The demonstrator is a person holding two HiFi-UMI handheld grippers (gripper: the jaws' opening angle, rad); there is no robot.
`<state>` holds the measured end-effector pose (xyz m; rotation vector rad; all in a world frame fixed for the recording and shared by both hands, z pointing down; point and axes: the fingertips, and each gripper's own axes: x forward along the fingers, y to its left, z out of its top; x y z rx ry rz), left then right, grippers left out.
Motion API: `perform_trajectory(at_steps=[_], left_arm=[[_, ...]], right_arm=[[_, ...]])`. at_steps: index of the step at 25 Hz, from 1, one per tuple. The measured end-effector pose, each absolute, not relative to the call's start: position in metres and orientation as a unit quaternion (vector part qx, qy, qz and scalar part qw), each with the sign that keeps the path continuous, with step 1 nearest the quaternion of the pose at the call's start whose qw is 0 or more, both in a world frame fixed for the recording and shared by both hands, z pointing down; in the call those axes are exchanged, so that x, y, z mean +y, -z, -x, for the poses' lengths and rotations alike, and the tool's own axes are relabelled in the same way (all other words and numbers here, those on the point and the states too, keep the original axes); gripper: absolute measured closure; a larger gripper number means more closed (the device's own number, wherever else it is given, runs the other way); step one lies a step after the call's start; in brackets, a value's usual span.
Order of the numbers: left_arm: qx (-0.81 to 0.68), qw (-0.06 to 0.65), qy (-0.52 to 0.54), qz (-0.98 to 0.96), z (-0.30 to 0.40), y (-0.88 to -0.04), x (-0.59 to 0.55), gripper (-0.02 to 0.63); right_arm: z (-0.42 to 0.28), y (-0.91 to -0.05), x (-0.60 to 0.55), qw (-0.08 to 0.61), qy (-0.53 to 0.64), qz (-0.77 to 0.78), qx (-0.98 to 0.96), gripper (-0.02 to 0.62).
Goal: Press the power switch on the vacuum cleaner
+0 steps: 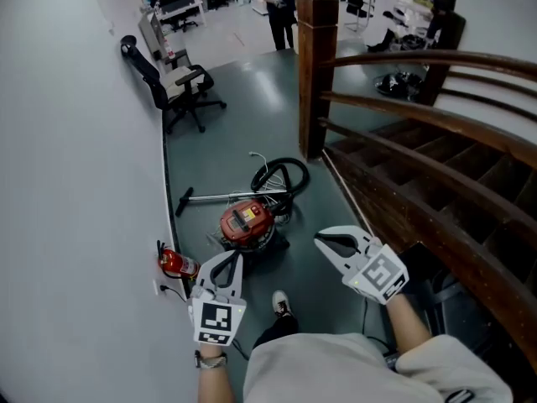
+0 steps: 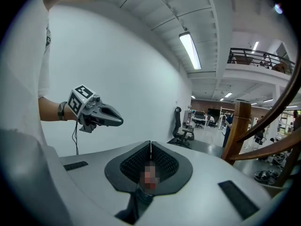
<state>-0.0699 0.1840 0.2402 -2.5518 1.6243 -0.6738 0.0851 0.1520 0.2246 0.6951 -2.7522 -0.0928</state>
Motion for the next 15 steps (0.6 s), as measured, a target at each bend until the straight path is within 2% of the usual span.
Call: perform_trajectory(at_steps=[15], left_arm=[[0.499,-0.002,0.22,0.838,0.092,-0.265,0.118,0.607]], right_arm=[[-0.052,-0.246,0.099,0.18,0.019,-0.253,-0.95,0.566]])
